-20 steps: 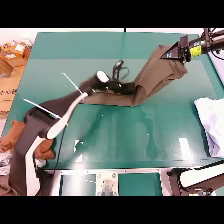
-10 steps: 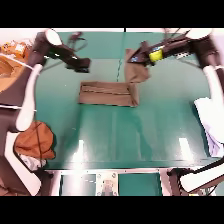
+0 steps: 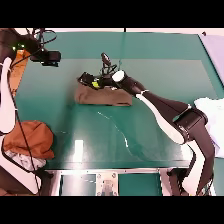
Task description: Fold the shirts.
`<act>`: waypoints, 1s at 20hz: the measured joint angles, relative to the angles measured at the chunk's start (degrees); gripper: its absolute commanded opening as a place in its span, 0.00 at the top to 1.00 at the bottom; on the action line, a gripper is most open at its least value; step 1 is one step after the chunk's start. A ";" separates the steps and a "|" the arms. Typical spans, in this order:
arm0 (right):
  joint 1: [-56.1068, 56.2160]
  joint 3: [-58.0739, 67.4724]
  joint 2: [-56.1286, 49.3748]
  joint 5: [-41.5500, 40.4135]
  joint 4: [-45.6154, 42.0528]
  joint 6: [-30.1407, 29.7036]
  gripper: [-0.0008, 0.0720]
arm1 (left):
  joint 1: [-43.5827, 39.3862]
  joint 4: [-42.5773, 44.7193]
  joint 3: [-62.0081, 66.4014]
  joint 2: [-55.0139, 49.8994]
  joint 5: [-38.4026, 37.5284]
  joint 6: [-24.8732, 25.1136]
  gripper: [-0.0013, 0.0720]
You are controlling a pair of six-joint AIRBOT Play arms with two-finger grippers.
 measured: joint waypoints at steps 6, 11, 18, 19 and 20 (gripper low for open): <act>-10.43 -0.26 3.19 10.54 -0.26 -1.55 0.96 | 0.46 0.96 0.00 0.17 -0.90 0.81 0.95; -25.94 -9.55 11.54 23.08 -7.08 -0.85 0.41 | 0.48 1.14 0.00 0.17 -1.36 0.94 0.95; -34.93 -25.49 14.21 26.21 -9.20 -2.62 0.08 | 0.55 1.25 0.00 0.17 -1.70 0.94 0.95; -34.10 -26.25 13.38 26.12 -7.50 -4.00 0.08 | 0.55 1.22 0.00 0.17 -1.70 0.92 0.95; -32.98 -26.73 12.52 25.64 -5.60 -5.27 0.08 | 0.52 1.22 0.00 0.17 -1.70 0.87 0.95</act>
